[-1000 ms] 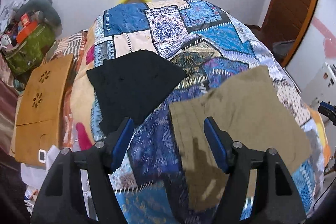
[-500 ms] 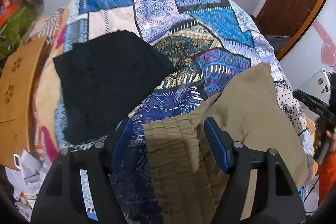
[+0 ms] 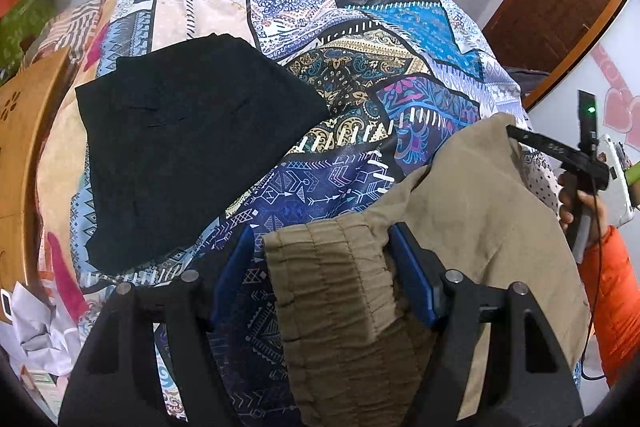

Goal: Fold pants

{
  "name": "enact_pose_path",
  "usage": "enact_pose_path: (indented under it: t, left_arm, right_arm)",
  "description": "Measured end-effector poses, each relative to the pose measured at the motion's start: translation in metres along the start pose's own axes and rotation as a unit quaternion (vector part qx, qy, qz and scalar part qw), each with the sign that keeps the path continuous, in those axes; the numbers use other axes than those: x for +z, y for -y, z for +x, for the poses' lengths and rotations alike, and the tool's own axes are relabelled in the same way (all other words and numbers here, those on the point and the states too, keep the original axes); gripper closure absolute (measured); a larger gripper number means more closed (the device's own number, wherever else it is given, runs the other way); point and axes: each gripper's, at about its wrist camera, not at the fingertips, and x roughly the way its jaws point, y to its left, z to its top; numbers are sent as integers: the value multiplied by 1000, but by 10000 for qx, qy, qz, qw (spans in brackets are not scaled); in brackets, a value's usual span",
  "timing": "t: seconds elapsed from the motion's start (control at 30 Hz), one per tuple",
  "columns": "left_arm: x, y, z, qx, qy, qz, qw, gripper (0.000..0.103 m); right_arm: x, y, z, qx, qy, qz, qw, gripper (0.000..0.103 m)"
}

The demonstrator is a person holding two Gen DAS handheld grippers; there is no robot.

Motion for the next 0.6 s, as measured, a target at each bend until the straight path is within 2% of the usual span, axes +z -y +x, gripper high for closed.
enact_pose_path:
  t: [0.07, 0.13, 0.2, 0.27, 0.47, 0.57, 0.6]
  left_arm:
    - [0, -2, -2, 29, 115, -66, 9999, 35]
    - [-1, -5, -4, 127, 262, -106, 9995, 39]
    - [0, -7, -6, 301, 365, -174, 9987, 40]
    - [0, -11, -4, 320, 331, -303, 9985, 40]
    - [2, -13, -12, 290, 308, -507, 9978, 40]
    - [3, -12, -30, 602, 507, -480, 9957, 40]
    - [3, -12, -37, 707, 616, -463, 9945, 40]
  right_arm:
    - [1, -3, 10, -21, -102, -102, 9999, 71]
    - [0, -5, 16, -258, -138, -189, 9994, 79]
    - [-3, -6, 20, -357, -161, -273, 9989, 82]
    - [-6, -2, 23, -416, -192, -245, 9987, 88]
    - [-3, -6, 23, -636, -287, -241, 9973, 90]
    - [2, -5, 7, -876, -169, -53, 9960, 90]
    - [3, -4, 0, -778, -134, 9, 9969, 90]
